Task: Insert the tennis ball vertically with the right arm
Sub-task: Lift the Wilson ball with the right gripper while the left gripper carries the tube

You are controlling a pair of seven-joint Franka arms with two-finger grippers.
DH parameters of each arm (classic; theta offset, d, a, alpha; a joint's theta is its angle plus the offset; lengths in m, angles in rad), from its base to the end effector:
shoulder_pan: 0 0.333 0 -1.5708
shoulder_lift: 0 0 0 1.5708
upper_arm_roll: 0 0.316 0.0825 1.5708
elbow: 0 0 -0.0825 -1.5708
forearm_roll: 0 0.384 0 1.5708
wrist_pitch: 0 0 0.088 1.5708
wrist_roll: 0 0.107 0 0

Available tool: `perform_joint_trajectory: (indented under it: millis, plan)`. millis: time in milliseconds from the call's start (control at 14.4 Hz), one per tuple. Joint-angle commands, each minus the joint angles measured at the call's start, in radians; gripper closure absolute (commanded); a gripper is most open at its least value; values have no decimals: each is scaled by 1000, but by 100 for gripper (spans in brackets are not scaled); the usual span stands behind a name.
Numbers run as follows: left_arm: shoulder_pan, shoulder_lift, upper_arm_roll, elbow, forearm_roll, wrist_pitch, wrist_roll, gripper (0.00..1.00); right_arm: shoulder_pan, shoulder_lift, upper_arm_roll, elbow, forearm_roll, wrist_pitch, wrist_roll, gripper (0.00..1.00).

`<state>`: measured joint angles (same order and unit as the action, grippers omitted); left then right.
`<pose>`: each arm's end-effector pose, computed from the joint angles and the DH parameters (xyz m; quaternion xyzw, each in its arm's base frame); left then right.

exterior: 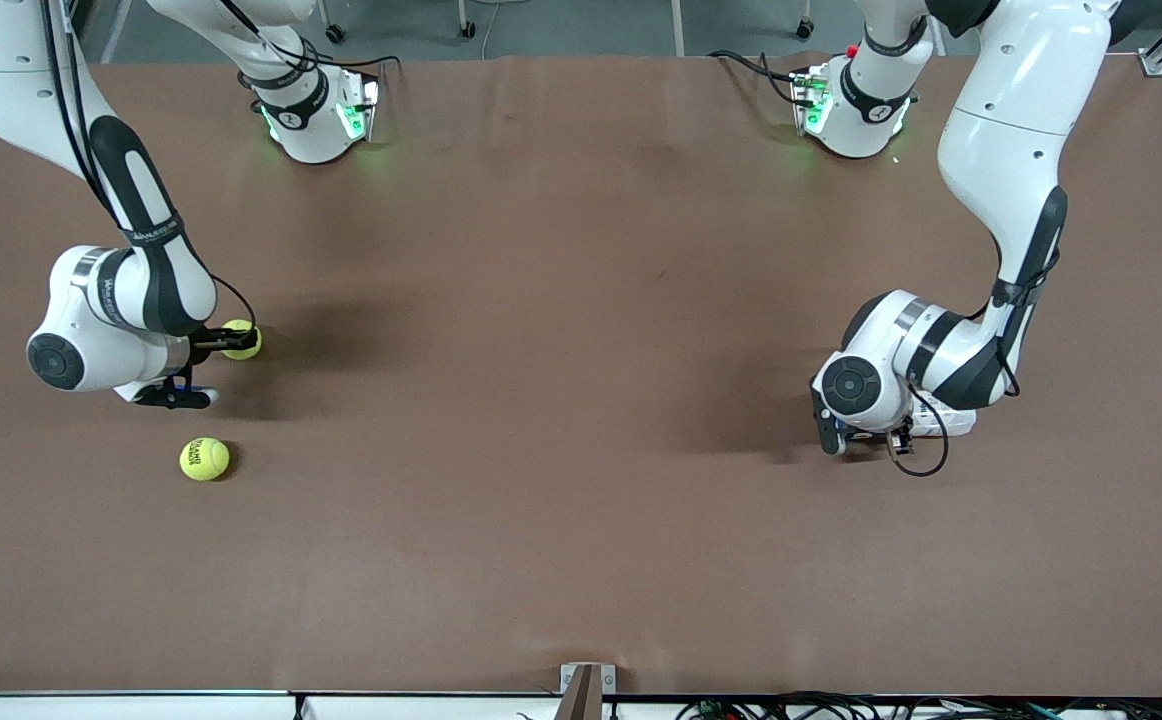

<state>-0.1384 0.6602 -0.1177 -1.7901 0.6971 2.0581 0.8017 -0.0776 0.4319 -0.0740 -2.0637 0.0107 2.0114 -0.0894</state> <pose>0.6065 -0.1202 0.1642 -0.7001 0.6526 0.2319 0.1736 0.5264 -0.0805 0.1934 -0.9703 0.0340 0.2388 0.0171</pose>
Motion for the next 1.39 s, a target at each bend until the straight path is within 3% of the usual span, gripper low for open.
perform_joint_trajectory:
  millis: [0,348,627,905,1253,1323]
  plan:
    - [-4,-10,-2,-5,22,16,-9,23,-11,-7,6,100,-8,-116,-9,77]
    - [-1,-25,-25,11,16,14,-6,24,4,-18,10,412,29,-416,-4,84]
    - [11,-54,-97,40,-1,2,-10,24,24,-18,17,529,144,-453,-6,85]
    - [13,-68,-178,119,-200,2,-18,24,97,-18,17,583,172,-450,5,86]
    - [-17,-38,-180,280,-477,14,-35,24,133,-15,19,605,190,-436,-3,89]
    - [-32,-25,-180,302,-517,34,-36,24,130,-15,19,614,230,-436,-9,89]
